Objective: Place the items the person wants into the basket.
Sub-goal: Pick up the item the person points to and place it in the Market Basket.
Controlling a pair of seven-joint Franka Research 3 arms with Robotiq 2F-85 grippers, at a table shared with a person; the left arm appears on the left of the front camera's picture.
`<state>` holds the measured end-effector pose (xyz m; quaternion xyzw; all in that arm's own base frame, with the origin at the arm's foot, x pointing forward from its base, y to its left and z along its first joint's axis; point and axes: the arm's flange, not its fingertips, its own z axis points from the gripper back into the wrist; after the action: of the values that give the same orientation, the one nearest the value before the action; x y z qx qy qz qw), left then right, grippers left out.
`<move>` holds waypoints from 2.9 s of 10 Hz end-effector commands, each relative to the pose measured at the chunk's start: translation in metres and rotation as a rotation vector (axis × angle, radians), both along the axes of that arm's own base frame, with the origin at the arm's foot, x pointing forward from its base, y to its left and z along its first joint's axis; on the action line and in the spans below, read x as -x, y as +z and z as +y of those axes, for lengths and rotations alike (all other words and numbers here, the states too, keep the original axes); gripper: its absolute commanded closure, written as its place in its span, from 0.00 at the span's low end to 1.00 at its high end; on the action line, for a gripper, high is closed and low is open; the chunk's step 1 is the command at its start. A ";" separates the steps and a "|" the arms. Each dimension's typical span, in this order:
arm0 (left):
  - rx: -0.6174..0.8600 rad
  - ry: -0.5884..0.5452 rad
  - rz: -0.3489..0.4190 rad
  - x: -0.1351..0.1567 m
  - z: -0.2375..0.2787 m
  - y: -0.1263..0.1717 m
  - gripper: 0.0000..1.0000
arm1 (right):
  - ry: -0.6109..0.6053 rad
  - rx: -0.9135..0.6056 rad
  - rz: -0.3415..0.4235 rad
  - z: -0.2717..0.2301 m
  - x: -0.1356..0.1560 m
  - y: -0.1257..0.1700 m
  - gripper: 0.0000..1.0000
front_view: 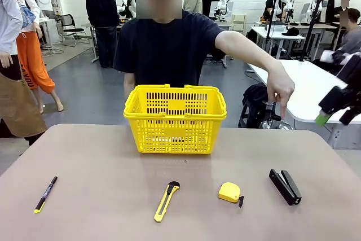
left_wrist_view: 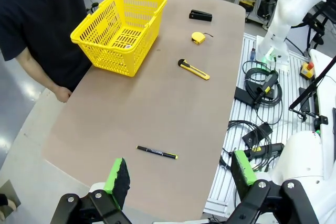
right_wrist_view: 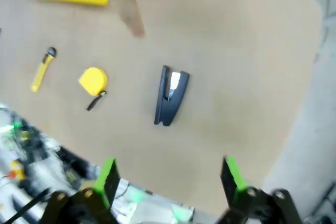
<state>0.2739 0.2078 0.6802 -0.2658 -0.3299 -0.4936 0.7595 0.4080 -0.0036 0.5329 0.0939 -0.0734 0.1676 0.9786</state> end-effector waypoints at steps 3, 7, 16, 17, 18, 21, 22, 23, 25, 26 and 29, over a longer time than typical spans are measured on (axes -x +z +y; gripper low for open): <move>0.008 -0.021 -0.022 0.001 0.001 0.001 0.00 | 0.020 0.042 0.030 0.011 0.006 -0.019 0.00; 0.008 -0.021 -0.022 0.001 0.001 0.001 0.00 | 0.026 0.026 0.059 0.011 -0.005 -0.023 0.00; 0.008 -0.021 -0.022 0.001 0.001 0.001 0.00 | 0.021 0.084 0.050 0.072 0.005 -0.115 0.00; 0.008 -0.021 -0.022 0.001 0.001 0.001 0.00 | 0.027 0.114 0.077 0.078 0.001 -0.132 0.00; 0.008 -0.021 -0.022 0.001 0.001 0.001 0.00 | 0.050 0.120 0.108 0.081 -0.006 -0.142 0.00; 0.008 -0.021 -0.022 0.001 0.001 0.001 0.00 | 0.058 0.146 0.163 0.080 -0.020 -0.164 0.00; 0.008 -0.021 -0.022 0.001 0.001 0.001 0.00 | 0.057 0.151 0.168 0.079 -0.023 -0.168 0.00; 0.008 -0.021 -0.022 0.001 0.001 0.001 0.00 | 0.072 0.159 0.173 0.078 -0.024 -0.172 0.00; 0.008 -0.021 -0.022 0.001 0.001 0.001 0.00 | 0.084 0.181 0.183 0.078 -0.030 -0.187 0.00; 0.008 -0.021 -0.022 0.001 0.001 0.001 0.00 | 0.074 0.181 0.191 0.077 -0.035 -0.194 0.00; 0.008 -0.021 -0.022 0.001 0.001 0.001 0.00 | 0.061 0.195 0.192 0.077 -0.041 -0.211 0.00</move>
<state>0.2739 0.2077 0.6806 -0.2654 -0.3300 -0.4939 0.7594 0.4415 0.0706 0.3249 0.0365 0.0410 0.2054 0.9771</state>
